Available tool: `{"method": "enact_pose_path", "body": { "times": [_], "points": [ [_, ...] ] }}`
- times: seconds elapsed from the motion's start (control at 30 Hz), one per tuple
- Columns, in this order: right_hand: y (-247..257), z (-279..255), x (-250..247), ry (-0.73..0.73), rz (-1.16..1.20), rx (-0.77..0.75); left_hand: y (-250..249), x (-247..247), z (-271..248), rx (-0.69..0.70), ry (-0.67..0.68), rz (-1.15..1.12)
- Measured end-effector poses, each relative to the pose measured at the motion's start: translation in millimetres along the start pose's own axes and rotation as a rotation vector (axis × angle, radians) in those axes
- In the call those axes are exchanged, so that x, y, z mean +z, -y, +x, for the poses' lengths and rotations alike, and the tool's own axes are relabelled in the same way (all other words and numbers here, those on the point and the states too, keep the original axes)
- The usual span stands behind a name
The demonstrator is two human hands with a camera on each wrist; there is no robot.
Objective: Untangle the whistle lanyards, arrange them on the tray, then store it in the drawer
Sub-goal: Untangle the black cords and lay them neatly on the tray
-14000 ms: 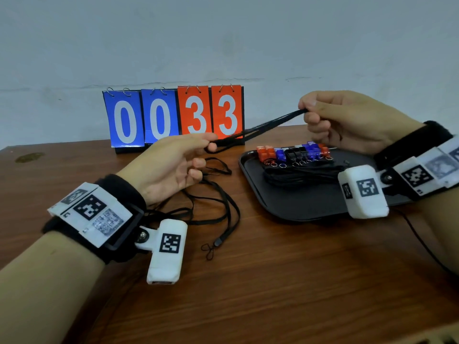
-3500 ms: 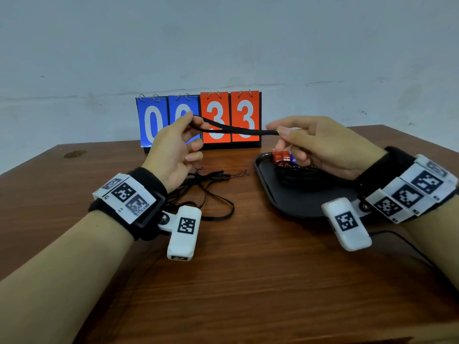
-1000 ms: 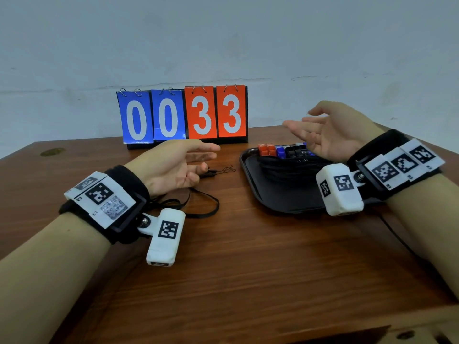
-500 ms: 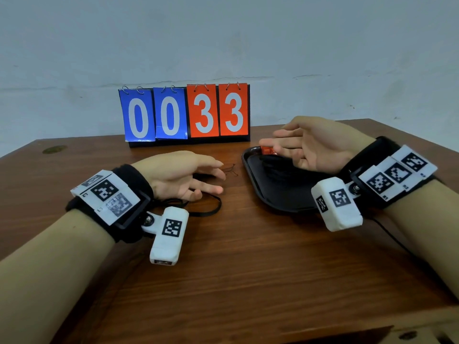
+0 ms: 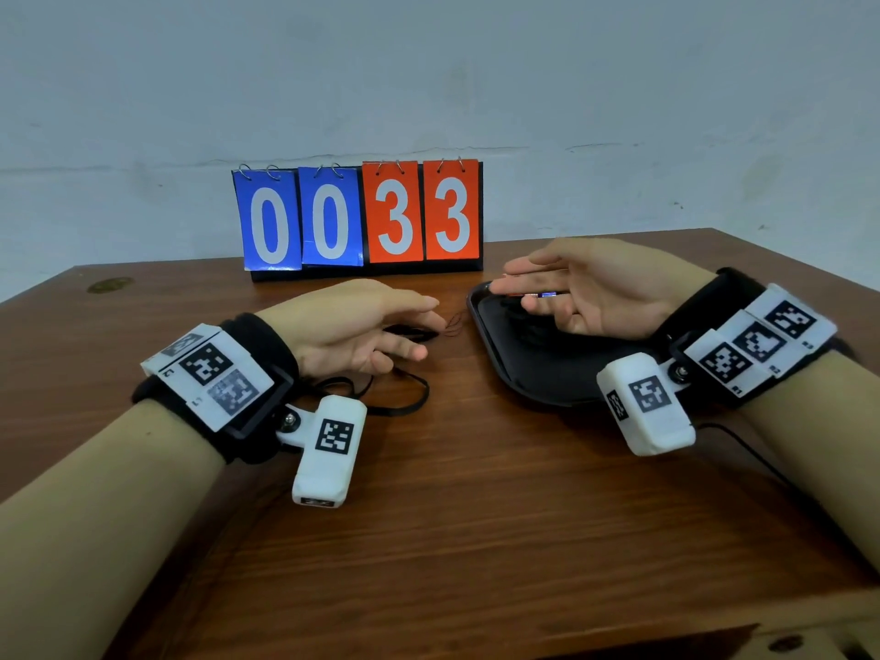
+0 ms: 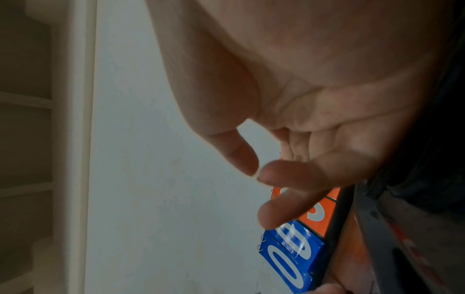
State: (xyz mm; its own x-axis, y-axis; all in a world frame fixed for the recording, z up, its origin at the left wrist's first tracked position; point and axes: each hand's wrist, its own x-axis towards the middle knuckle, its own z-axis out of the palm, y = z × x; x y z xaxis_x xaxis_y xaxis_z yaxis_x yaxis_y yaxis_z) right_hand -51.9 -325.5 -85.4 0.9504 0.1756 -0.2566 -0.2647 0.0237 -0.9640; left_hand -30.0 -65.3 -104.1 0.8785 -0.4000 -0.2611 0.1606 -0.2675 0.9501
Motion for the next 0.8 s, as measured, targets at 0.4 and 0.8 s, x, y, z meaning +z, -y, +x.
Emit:
{"method": "enact_pose_path", "body": {
  "times": [0.4, 0.8],
  "points": [
    [-1.6, -3.1, 6.2, 0.062, -0.096, -0.015, -1.0, 1.6, -2.0, 0.004, 0.044, 0.102],
    [-3.0, -2.3, 6.4, 0.062, -0.116, -0.029, 4.7, 9.5, -0.5, -0.078, 0.114, 0.05]
  ]
}}
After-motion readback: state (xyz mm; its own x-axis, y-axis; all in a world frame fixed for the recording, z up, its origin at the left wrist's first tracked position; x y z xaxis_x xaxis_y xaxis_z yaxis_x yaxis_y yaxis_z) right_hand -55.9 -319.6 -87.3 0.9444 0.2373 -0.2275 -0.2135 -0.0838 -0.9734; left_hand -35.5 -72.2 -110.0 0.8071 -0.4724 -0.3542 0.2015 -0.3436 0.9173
